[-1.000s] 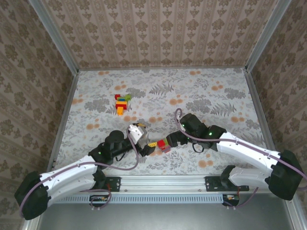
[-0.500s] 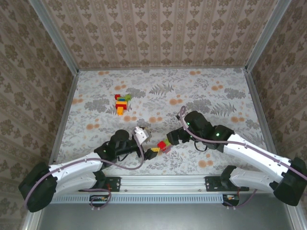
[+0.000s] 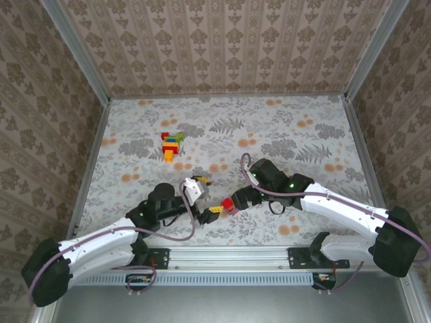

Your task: Assemble a carrot with lego

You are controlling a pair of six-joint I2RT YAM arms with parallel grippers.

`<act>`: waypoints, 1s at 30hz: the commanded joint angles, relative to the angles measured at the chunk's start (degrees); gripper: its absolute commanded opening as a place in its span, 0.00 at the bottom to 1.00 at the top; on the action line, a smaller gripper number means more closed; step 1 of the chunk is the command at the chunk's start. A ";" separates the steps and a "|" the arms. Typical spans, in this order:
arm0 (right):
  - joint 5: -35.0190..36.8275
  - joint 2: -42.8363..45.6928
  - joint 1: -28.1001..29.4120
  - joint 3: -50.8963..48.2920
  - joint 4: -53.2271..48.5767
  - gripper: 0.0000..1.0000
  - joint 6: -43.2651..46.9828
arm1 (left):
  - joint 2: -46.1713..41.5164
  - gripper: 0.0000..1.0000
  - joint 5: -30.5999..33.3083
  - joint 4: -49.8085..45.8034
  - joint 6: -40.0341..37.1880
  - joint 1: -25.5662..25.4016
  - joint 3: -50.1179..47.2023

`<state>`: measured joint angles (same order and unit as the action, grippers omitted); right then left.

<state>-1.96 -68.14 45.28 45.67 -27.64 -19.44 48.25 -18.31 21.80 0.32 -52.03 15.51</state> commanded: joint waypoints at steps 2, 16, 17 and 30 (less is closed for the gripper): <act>-0.71 -0.21 0.32 0.30 -0.54 1.00 0.56 | 2.03 1.00 -1.57 -1.12 -1.20 0.10 0.83; -0.73 -2.83 0.34 2.85 -0.14 1.00 0.99 | 2.99 1.00 -1.56 -0.80 -1.53 0.09 0.93; -0.60 -2.70 0.27 2.93 -0.26 1.00 1.04 | 3.20 1.00 -1.63 -0.81 -1.54 0.10 1.00; 0.84 -1.31 0.33 4.16 -0.75 1.00 1.16 | 4.59 1.00 -2.35 -0.70 -1.84 0.13 1.61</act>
<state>-1.93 -69.60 45.28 48.03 -27.46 -19.25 52.77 -19.35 21.02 -0.10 -52.03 15.51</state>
